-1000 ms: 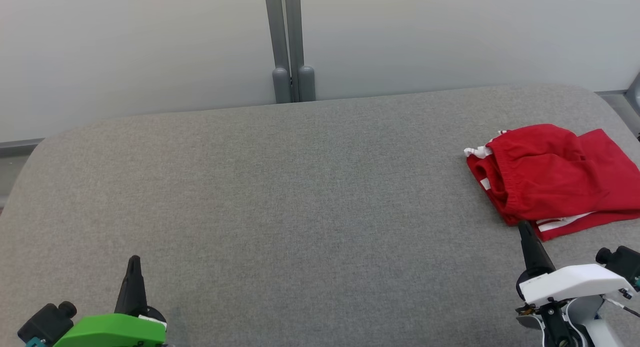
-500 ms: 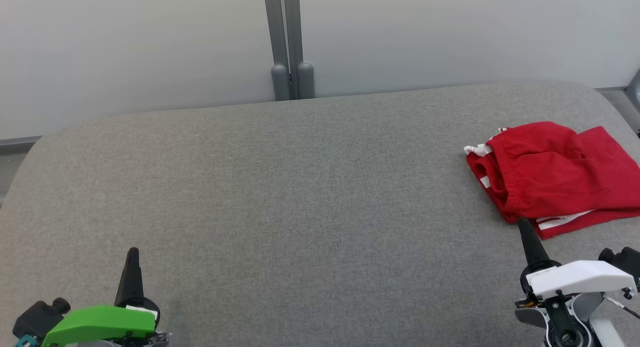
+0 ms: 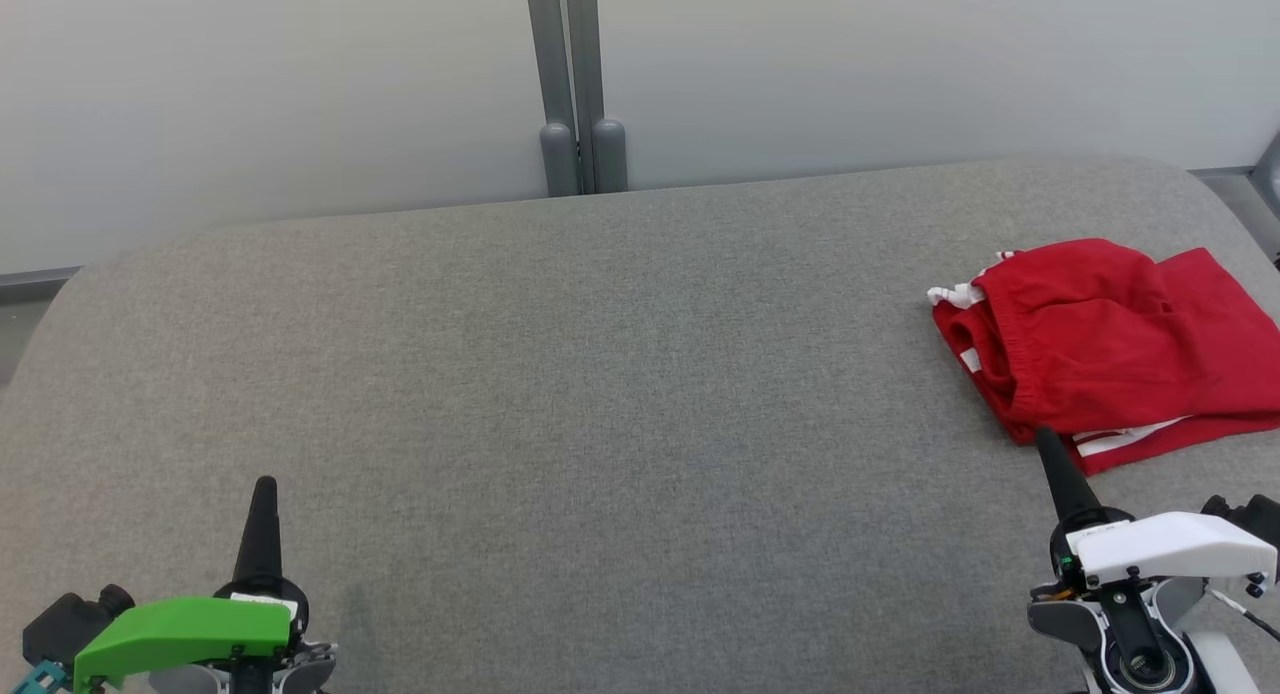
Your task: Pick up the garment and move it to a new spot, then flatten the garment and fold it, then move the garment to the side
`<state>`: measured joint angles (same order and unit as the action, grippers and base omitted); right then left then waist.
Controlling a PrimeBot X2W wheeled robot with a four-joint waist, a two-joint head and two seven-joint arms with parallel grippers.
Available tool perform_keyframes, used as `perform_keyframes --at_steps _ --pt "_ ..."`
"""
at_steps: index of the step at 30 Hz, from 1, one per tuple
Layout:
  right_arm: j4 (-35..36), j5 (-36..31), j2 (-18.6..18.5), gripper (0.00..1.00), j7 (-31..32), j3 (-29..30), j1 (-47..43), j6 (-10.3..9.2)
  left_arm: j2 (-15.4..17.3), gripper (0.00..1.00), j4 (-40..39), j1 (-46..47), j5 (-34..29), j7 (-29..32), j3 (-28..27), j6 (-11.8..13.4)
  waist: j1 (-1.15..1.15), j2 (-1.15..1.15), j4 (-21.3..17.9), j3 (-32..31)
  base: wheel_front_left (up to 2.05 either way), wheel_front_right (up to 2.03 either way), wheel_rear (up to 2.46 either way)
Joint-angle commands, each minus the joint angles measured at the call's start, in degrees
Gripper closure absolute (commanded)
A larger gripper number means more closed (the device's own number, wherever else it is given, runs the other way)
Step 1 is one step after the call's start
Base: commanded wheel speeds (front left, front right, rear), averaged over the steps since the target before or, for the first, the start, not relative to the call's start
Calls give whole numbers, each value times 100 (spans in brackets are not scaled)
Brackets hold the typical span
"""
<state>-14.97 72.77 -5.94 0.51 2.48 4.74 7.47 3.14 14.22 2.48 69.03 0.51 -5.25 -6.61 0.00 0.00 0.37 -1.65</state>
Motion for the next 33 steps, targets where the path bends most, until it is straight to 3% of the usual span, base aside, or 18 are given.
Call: perform_keyframes --at_steps 1,33 --pt "61 122 10 100 46 46 117 3 12 100 -55 142 170 43 -29 -14 0 0 -1 4 0 0 0" --pt "60 1394 220 100 442 313 199 4 -14 100 -67 366 1658 438 -116 -20 0 0 -24 105 0 0 0"
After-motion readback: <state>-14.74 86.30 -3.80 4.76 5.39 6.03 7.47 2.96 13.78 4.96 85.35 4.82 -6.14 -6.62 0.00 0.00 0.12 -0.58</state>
